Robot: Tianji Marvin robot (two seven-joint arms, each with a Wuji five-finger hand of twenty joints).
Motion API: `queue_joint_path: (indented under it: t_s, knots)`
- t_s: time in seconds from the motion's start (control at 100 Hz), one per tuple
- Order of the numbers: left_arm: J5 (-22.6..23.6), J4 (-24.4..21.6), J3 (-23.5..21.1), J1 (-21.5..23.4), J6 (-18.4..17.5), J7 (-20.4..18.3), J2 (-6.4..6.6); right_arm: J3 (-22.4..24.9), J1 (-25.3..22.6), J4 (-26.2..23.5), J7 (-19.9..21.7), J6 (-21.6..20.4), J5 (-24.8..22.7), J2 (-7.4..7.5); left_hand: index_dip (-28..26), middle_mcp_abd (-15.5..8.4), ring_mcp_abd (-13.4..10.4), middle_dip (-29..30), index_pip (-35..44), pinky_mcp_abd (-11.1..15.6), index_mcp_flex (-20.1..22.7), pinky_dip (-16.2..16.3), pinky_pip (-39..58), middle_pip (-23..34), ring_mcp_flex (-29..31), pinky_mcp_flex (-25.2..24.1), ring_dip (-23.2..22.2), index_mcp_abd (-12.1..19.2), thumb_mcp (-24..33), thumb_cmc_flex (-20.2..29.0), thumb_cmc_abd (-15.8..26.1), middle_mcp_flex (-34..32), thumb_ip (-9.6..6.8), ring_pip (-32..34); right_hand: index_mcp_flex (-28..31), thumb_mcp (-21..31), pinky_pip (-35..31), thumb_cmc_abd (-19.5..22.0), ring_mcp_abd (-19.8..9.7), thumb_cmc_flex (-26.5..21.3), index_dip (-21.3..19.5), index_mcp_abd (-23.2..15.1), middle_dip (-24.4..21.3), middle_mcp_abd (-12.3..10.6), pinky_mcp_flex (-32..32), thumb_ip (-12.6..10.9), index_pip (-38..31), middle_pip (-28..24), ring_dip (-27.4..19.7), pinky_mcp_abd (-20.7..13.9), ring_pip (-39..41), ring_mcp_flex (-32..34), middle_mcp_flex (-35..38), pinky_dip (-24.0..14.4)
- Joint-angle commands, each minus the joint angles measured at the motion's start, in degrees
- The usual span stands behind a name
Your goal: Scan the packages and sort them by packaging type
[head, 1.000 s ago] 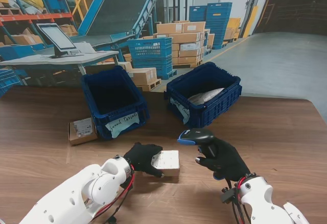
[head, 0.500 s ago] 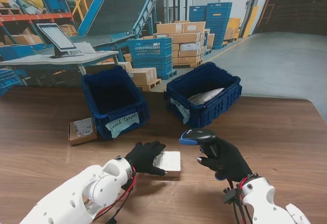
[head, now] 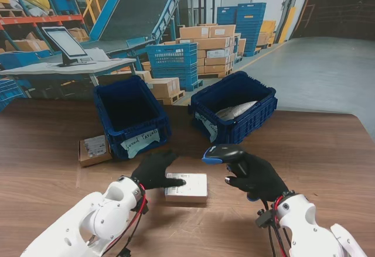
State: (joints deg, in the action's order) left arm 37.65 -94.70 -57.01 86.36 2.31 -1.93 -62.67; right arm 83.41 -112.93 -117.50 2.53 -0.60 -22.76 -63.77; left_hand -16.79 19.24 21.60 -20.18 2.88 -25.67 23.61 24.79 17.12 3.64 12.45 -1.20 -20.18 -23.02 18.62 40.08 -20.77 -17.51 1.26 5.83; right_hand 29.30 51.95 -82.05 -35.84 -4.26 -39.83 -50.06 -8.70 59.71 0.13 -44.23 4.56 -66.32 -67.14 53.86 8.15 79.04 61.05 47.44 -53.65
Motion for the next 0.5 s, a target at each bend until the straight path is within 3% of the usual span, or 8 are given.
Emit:
queue_joint_path:
  t_s: [0.0, 0.15, 0.49]
  knots:
    - [-0.73, -1.94, -1.05, 0.86, 0.48, -0.33, -0.25, 0.16, 1.27, -0.91, 1.67, 0.2, -0.4, 0.24, 0.07, -0.51, 0.63, 0.02, 1.01, -0.38, 2.56, 1.44, -1.19, 0.15, 2.2, 0.94, 0.38, 1.65, 1.6, 0.51, 0.49, -3.28, -0.1, 0.61, 0.59, 1.83, -0.94, 1.34, -4.33, -4.77, -0.59, -2.98, 1.28, 2.08, -0.02, 0.04, 0.01, -0.41, 2.34, -0.24, 3.64, 3.98, 1.1, -0.56]
    - [-1.94, -4.62, -5.04, 3.68, 0.87, -0.26, -0.33, 0.2, 4.08, -0.21, 5.44, -0.27, -1.59, 1.08, -0.69, -0.32, 0.33, 0.1, 1.97, -0.28, 4.94, 1.57, -0.31, 0.26, 3.33, 1.2, 0.65, 1.9, 2.84, 1.45, 0.36, -5.66, -0.06, 0.83, 0.59, 1.89, -0.82, 1.41, -4.36, -4.67, -0.59, -2.98, 1.29, 1.91, -0.06, 0.04, 0.01, -0.4, 2.34, -0.4, 3.62, 3.96, 1.05, -0.49]
    - [-4.88, -7.17, -11.05, 7.96, 0.06, -2.51, -0.01, -1.42, 10.94, 4.81, 13.5, -5.42, -3.77, 3.09, -1.7, 0.34, 0.72, -0.07, 2.21, -0.25, 5.5, 1.12, 0.48, 0.19, 3.42, 0.98, 0.81, 1.59, 3.27, 1.45, 0.7, -5.99, 0.04, 1.09, 0.53, 2.09, -0.74, 1.33, -4.53, -4.38, -0.65, -3.21, 1.26, 1.7, -0.28, 0.08, 0.05, -0.5, 2.3, -0.54, 3.47, 3.97, 1.12, -0.42]
